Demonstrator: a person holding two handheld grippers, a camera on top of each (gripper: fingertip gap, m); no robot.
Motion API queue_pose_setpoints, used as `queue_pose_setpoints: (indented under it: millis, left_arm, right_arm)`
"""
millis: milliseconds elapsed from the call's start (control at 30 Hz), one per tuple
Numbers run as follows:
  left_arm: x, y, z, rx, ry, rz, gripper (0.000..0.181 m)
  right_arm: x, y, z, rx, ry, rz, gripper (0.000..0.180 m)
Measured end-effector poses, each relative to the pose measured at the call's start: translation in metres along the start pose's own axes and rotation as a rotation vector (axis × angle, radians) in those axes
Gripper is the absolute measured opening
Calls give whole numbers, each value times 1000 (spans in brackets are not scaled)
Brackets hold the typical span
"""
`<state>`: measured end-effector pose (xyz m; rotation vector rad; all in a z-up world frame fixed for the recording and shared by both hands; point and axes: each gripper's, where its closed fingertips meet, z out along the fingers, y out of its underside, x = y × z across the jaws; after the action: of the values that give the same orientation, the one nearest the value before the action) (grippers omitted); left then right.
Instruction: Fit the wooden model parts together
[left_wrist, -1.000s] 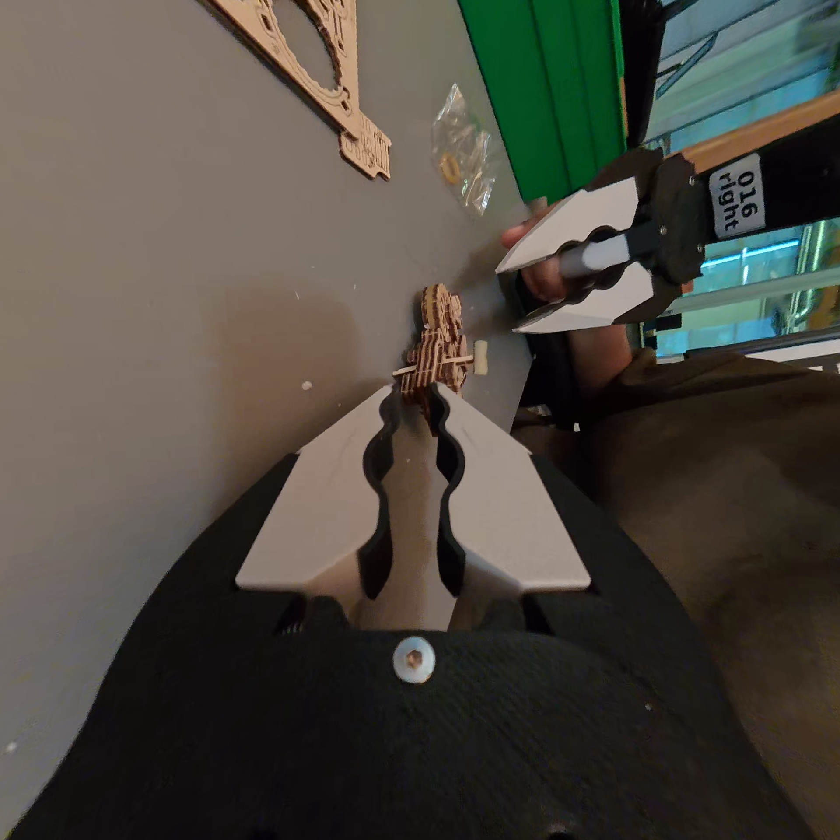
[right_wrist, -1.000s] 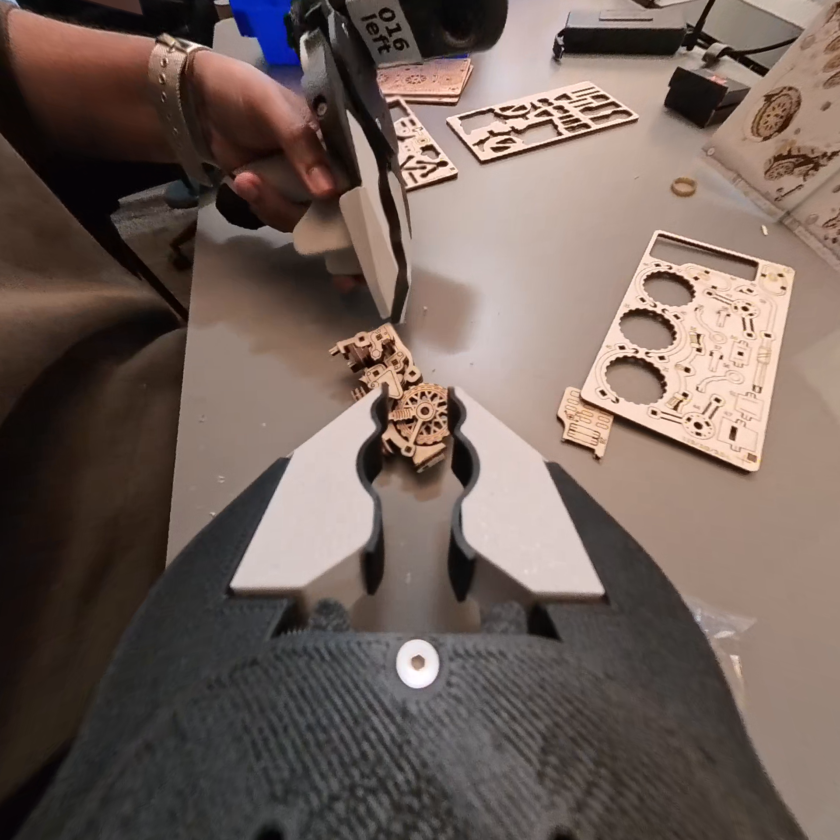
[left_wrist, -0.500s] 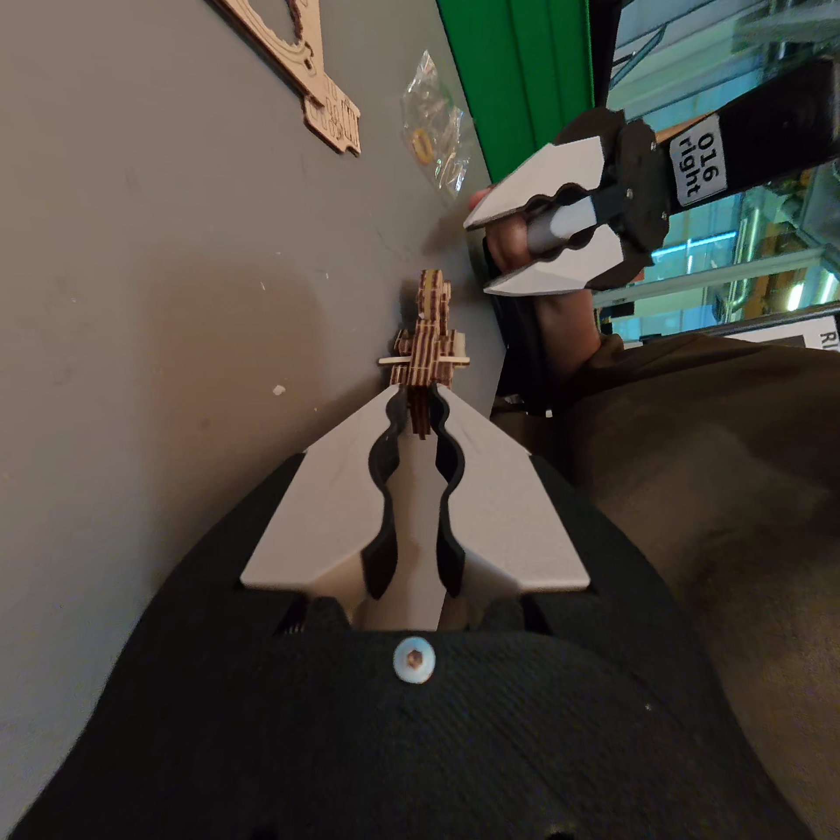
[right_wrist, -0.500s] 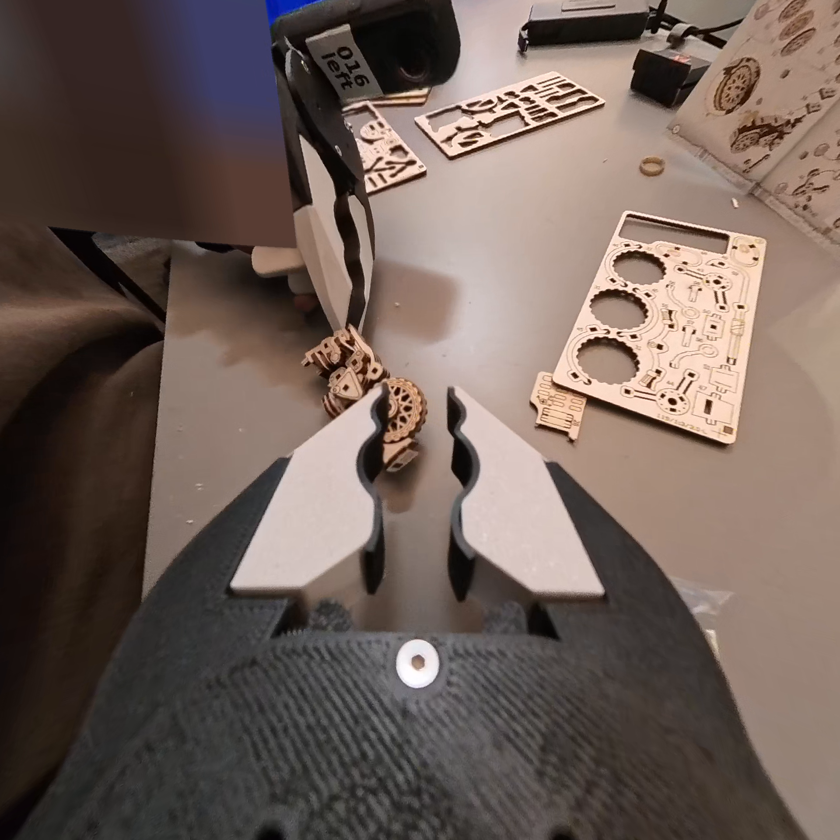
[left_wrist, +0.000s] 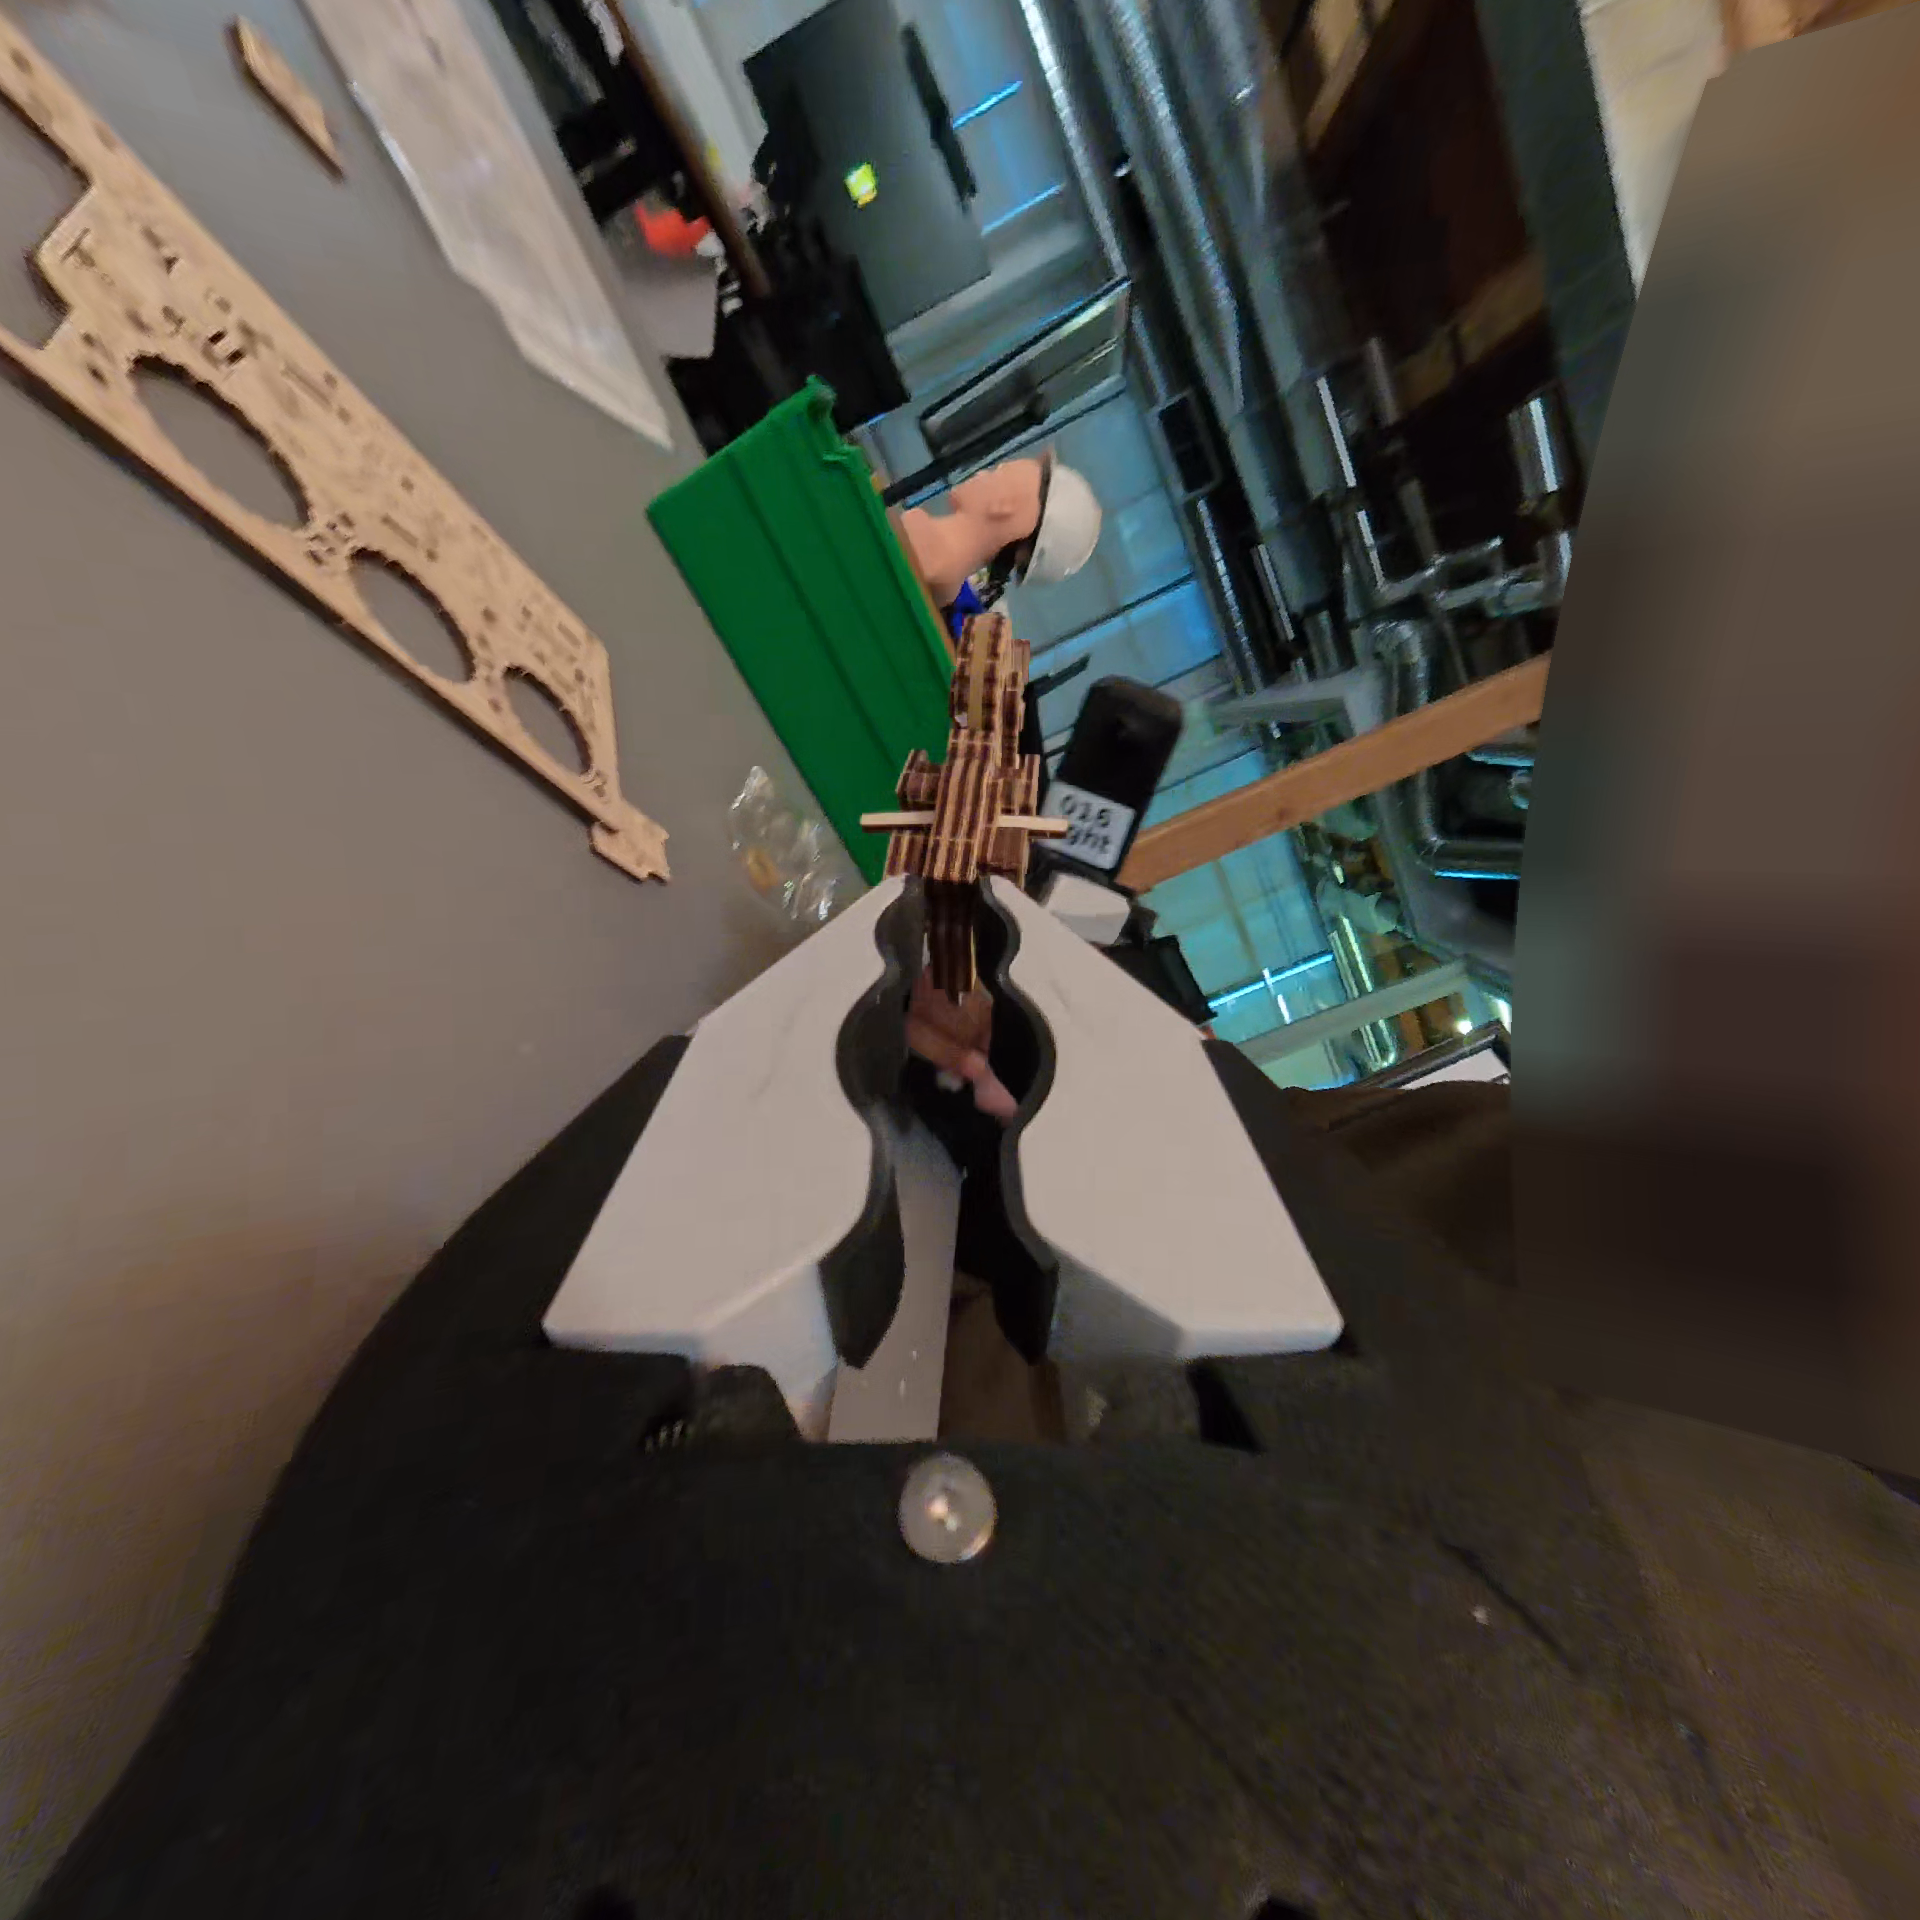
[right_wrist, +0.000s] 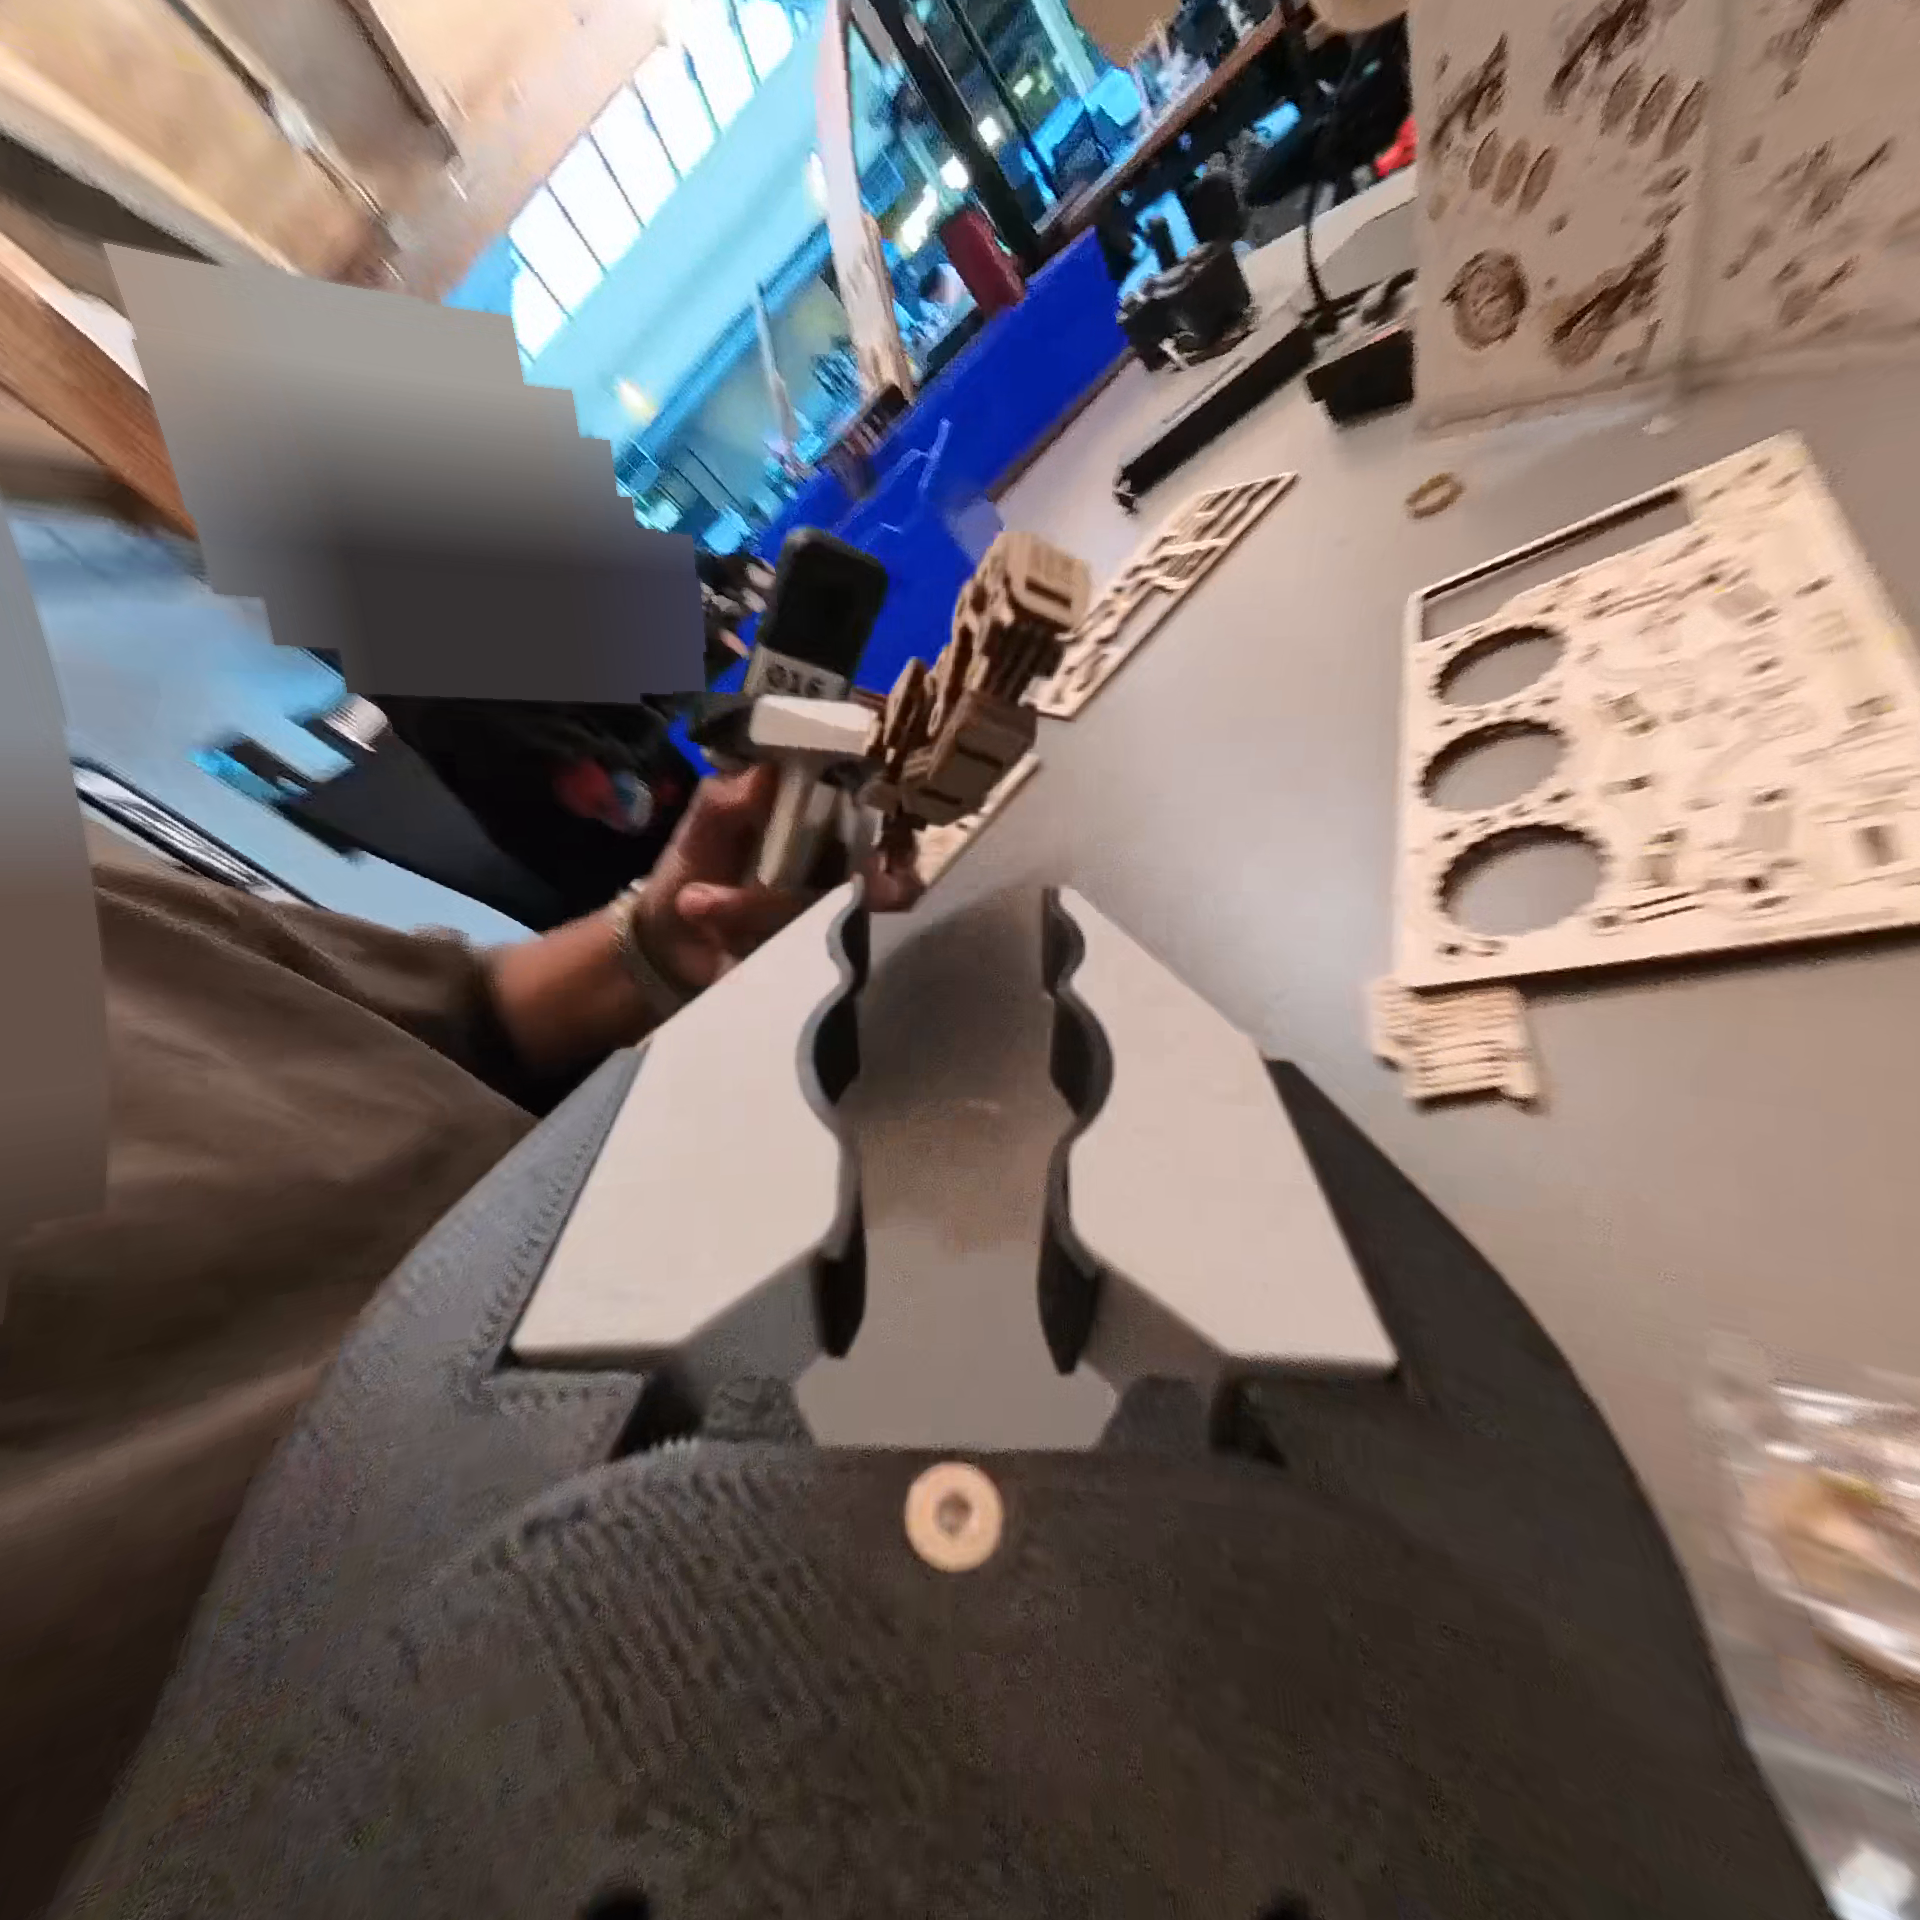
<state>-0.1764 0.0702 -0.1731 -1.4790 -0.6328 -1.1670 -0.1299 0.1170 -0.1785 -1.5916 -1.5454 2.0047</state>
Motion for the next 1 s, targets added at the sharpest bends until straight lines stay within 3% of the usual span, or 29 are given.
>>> queue_pose_setpoints:
  millis: [267, 467, 633, 800, 1000]
  left_arm:
    - [23, 18, 12, -21, 51, 124, 8]
    - [26, 28, 17, -59, 22, 229, 7]
    - [25, 33, 18, -85, 37, 210, 8]
    - [15, 44, 20, -179, -7, 204, 61]
    - [6, 36, 13, -214, -137, 429, 70]
  right_arm:
    - [-14, -20, -2, 224, -108, 209, 39]
    - [-19, -19, -4, 231, -120, 213, 16]
    - [-22, -22, -6, 233, -145, 215, 14]
    - [-17, -18, -6, 166, -137, 201, 13]
    - [-12, 6, 6, -221, -66, -15, 14]
